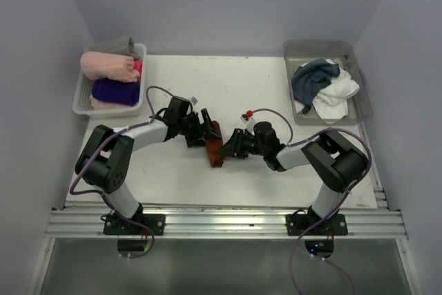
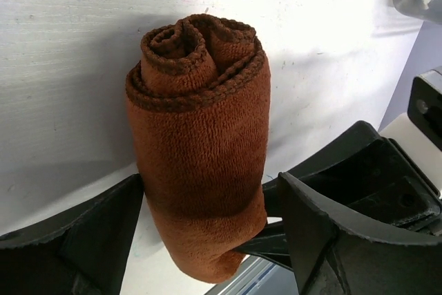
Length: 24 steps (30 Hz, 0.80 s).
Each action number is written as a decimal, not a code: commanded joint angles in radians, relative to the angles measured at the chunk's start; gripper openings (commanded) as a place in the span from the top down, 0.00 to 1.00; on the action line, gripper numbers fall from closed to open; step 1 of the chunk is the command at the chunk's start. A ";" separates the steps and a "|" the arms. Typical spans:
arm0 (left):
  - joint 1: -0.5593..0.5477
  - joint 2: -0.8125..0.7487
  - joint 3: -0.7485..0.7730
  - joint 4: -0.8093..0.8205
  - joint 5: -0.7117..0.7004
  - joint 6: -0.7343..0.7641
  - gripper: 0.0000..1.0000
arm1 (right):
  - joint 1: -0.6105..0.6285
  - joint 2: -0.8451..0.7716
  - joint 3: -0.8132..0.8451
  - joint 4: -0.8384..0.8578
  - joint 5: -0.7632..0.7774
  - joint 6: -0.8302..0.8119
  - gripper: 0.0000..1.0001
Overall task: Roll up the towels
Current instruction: Roll the towel
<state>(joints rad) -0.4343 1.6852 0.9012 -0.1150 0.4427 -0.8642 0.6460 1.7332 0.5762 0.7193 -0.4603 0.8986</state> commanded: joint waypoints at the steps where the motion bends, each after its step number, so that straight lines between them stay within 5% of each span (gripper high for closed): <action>1: -0.009 0.016 -0.010 0.055 0.021 -0.027 0.19 | -0.011 0.029 -0.019 0.132 -0.037 0.063 0.68; 12: -0.020 0.053 -0.013 0.069 0.011 -0.052 0.26 | -0.045 0.100 -0.055 0.276 -0.073 0.132 0.68; 19: -0.020 0.062 -0.013 0.086 0.016 -0.064 0.43 | -0.051 0.161 -0.065 0.358 -0.090 0.169 0.65; 24: -0.020 0.053 -0.002 0.081 0.002 -0.072 0.64 | -0.054 0.144 -0.067 0.324 -0.083 0.151 0.44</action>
<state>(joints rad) -0.4477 1.7390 0.8925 -0.0681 0.4419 -0.9260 0.5987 1.8786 0.5205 1.0328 -0.5449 1.0611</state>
